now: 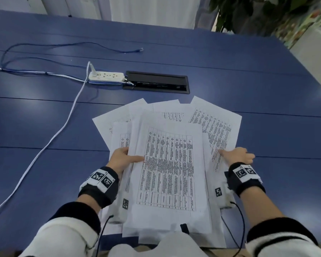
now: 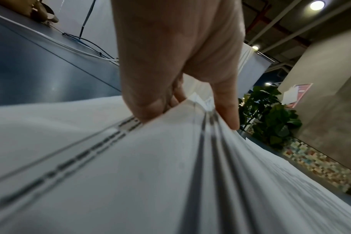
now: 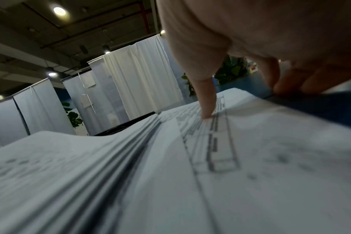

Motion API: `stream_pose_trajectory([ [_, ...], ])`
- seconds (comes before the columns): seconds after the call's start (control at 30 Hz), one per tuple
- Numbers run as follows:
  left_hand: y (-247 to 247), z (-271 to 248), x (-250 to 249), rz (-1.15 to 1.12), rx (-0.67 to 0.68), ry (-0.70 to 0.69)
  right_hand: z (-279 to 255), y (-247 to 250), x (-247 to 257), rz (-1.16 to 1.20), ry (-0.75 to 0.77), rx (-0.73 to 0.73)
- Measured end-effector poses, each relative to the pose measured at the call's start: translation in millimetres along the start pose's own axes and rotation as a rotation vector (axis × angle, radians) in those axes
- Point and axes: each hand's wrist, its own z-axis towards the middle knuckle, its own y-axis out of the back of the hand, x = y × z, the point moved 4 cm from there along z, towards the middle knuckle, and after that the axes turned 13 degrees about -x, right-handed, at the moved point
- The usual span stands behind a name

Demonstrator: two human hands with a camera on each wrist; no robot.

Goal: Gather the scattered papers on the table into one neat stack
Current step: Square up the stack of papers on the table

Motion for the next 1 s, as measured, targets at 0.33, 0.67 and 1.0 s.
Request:
stream_pose_trajectory([
  [0.33, -18.1, 15.8, -10.0, 0.153, 0.029, -0.091, 20.6, -12.7, 39.5, 0.213, 0.205, 0.135],
  [0.67, 12.3, 38.7, -32.7, -0.179, -0.064, -0.029, -5.3, -24.2, 59.5, 0.268, 0.309, 0.472],
  [1.0, -16.4, 39.2, -32.4, -0.136, -0.002, -0.004, -35.3, -44.6, 59.7, 0.374, 0.229, 0.686],
])
